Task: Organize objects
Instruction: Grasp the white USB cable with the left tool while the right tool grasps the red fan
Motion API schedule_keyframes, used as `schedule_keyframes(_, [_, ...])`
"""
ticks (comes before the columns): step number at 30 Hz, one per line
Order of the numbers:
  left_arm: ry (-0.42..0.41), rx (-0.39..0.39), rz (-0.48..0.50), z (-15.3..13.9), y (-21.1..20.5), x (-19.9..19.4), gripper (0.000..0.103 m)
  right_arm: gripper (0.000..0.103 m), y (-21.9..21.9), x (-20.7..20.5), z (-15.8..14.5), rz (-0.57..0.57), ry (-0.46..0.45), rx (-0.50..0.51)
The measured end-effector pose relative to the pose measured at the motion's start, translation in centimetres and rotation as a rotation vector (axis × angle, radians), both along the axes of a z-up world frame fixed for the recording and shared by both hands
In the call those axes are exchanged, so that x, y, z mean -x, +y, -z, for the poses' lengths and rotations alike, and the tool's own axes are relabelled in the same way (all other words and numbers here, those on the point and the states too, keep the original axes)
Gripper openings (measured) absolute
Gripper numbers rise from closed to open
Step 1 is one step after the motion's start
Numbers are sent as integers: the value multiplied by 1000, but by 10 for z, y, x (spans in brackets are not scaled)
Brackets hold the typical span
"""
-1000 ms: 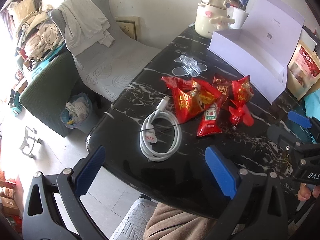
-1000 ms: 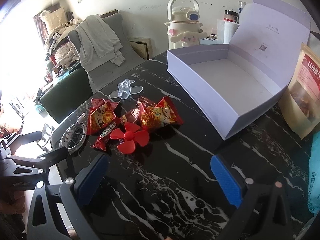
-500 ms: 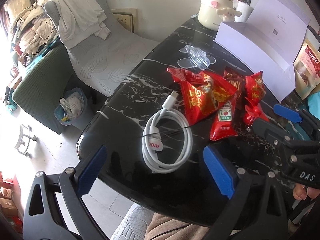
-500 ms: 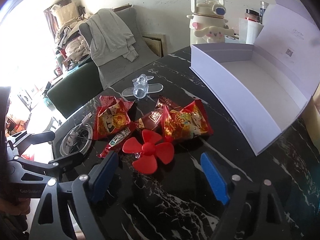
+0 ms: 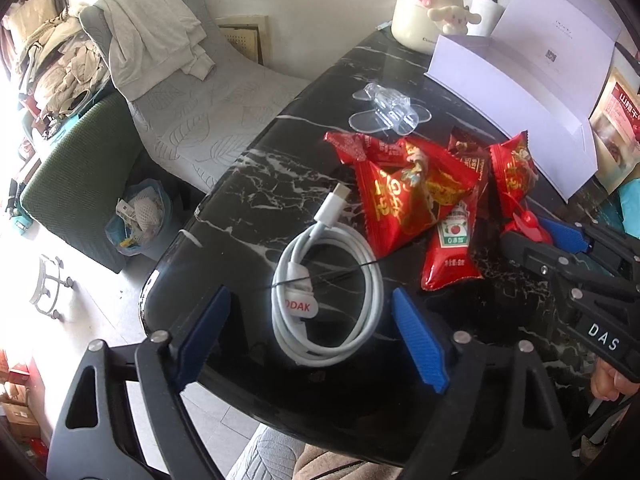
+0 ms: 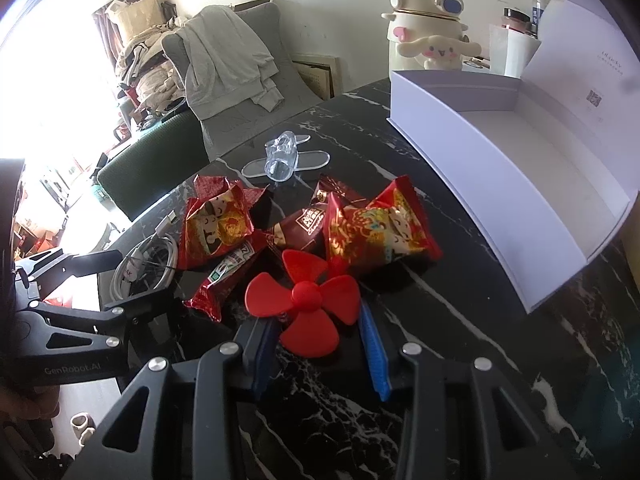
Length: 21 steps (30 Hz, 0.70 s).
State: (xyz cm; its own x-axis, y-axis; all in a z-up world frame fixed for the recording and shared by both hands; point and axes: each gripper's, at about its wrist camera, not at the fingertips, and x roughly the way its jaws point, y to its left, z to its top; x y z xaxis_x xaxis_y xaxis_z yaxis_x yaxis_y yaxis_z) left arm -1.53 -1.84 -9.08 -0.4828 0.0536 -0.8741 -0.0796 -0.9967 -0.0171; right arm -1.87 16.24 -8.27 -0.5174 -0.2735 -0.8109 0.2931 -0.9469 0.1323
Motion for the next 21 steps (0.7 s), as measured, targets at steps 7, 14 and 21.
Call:
schedule_keyframes(7, [34,-3,-22,-3,-1,-2,53,40,7,-8,0,4,-5,21])
schedule_keyframes(14, [26,-46,-12,-6,3,-9,52,40,16,-15,0,14,-3,36])
schedule_keyframes(21, [50,-47,-8,-20,6,-19,52,40,19,-23,-8,7,21,38])
